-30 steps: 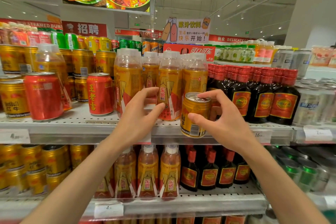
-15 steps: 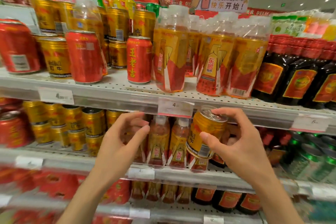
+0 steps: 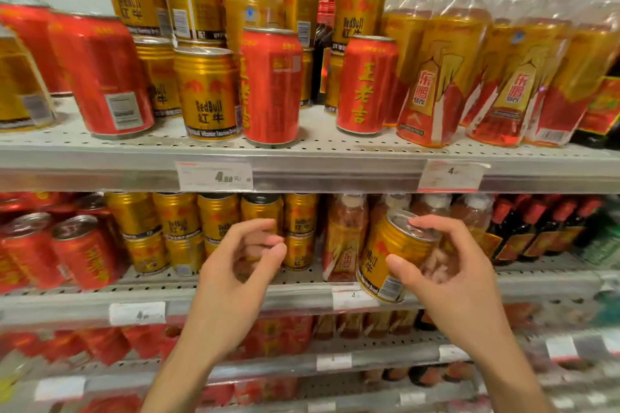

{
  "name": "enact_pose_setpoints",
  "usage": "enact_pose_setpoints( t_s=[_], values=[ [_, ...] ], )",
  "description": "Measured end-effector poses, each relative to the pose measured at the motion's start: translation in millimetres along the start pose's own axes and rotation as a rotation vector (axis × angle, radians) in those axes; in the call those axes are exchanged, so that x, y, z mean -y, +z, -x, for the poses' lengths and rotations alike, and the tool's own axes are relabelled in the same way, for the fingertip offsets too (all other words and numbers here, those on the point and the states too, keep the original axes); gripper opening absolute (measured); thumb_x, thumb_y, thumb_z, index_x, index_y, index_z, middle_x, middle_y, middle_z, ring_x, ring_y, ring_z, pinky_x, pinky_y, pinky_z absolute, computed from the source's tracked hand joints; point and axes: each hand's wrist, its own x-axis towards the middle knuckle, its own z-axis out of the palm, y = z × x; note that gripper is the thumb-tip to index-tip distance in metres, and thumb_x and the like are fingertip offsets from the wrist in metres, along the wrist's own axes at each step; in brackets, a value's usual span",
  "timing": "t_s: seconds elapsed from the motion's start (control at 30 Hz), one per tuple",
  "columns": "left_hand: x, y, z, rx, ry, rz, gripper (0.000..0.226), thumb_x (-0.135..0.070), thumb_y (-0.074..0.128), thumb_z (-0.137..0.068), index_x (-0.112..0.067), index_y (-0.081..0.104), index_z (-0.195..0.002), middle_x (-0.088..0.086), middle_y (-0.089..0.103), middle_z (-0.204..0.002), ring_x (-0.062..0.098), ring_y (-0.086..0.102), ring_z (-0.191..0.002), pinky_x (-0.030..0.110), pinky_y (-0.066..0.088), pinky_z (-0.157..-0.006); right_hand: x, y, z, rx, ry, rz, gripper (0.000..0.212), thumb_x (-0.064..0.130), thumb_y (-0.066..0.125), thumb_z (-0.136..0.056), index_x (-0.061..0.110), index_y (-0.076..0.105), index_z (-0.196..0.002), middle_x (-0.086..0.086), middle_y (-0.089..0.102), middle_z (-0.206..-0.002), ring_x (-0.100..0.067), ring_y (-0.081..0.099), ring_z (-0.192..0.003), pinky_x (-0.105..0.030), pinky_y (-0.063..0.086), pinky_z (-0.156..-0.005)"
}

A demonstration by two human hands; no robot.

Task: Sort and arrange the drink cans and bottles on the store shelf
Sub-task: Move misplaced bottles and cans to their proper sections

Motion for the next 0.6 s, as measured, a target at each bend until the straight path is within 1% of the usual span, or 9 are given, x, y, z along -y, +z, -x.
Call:
enact_pose_setpoints(
  t_s=[0.07,0.13,0.27,0.33,0.4,0.47,0.5,0.53,0.6],
  values=[
    [4,-12,2,0.010,-0.010,-0.011,0.029,-0.035,0.067,-0.087,-0.031,0.065,-0.116,-0.010,0.073,-0.100,0.010,0.069,-0.096,0.030,0.053,-0.086,6,10,3,0.008,0.013,0.006,0.047,0.040,0.082,-0.066,0.042,0.061,-0.108,-0.017,0.058,-0.075,-0.012,0.049,-0.056,-0.024,0.046,-0.055],
    [7,-21,4,0.004,-0.021,-0.014,0.028,-0.035,0.067,-0.086,-0.031,0.066,-0.115,-0.011,0.073,-0.099,0.009,0.069,-0.096,0.030,0.053,-0.087,10,16,5,0.015,0.018,0.016,0.047,0.037,0.083,-0.068,0.042,0.061,-0.109,-0.018,0.057,-0.073,-0.009,0.047,-0.055,-0.021,0.044,-0.053],
    [6,-32,9,-0.020,-0.032,-0.033,0.027,-0.035,0.067,-0.086,-0.033,0.066,-0.113,-0.010,0.074,-0.101,0.010,0.068,-0.097,0.029,0.051,-0.088,17,20,5,0.028,0.013,0.023,0.046,0.028,0.086,-0.071,0.045,0.061,-0.106,-0.022,0.059,-0.079,-0.008,0.045,-0.054,-0.022,0.042,-0.051],
    [-1,-35,12,-0.031,-0.032,-0.044,0.025,-0.033,0.068,-0.087,-0.033,0.066,-0.112,-0.010,0.073,-0.101,0.008,0.068,-0.096,0.028,0.053,-0.086,22,19,5,0.027,0.007,0.009,0.047,0.028,0.087,-0.070,0.048,0.061,-0.104,-0.019,0.060,-0.081,-0.009,0.044,-0.052,-0.021,0.042,-0.050],
    [-9,-37,12,-0.037,-0.021,-0.062,0.026,-0.034,0.068,-0.086,-0.034,0.067,-0.112,-0.010,0.073,-0.100,0.009,0.069,-0.094,0.028,0.056,-0.083,27,19,4,0.030,-0.019,-0.005,0.048,0.025,0.088,-0.070,0.046,0.062,-0.104,-0.005,0.065,-0.086,-0.012,0.051,-0.052,-0.017,0.045,-0.050],
    [-20,-40,10,-0.063,0.005,-0.080,0.028,-0.037,0.067,-0.084,-0.034,0.066,-0.112,-0.011,0.073,-0.100,0.009,0.069,-0.093,0.027,0.056,-0.083,32,19,-1,0.054,-0.049,-0.044,0.049,0.020,0.088,-0.069,0.041,0.062,-0.105,0.016,0.068,-0.095,-0.002,0.063,-0.062,-0.012,0.049,-0.054],
    [-25,-42,9,-0.077,0.017,-0.095,0.028,-0.037,0.067,-0.085,-0.034,0.066,-0.112,-0.012,0.073,-0.100,0.009,0.069,-0.094,0.026,0.056,-0.083,36,19,-4,0.068,-0.060,-0.061,0.049,0.019,0.087,-0.068,0.038,0.062,-0.105,0.026,0.066,-0.096,0.001,0.066,-0.066,-0.010,0.049,-0.055],
    [-30,-45,6,-0.085,0.032,-0.114,0.026,-0.035,0.068,-0.086,-0.034,0.066,-0.112,-0.012,0.073,-0.100,0.008,0.069,-0.095,0.026,0.056,-0.083,40,20,-8,0.081,-0.072,-0.073,0.049,0.019,0.087,-0.068,0.036,0.062,-0.106,0.031,0.065,-0.096,0.002,0.065,-0.063,-0.009,0.048,-0.053],
    [-39,-50,-1,-0.103,0.069,-0.160,0.024,-0.029,0.070,-0.089,-0.035,0.066,-0.113,-0.012,0.073,-0.100,0.008,0.068,-0.096,0.027,0.056,-0.082,50,22,-15,0.102,-0.099,-0.096,0.048,0.021,0.086,-0.068,0.036,0.062,-0.107,0.028,0.067,-0.096,0.001,0.058,-0.050,-0.009,0.044,-0.047]
  ],
)
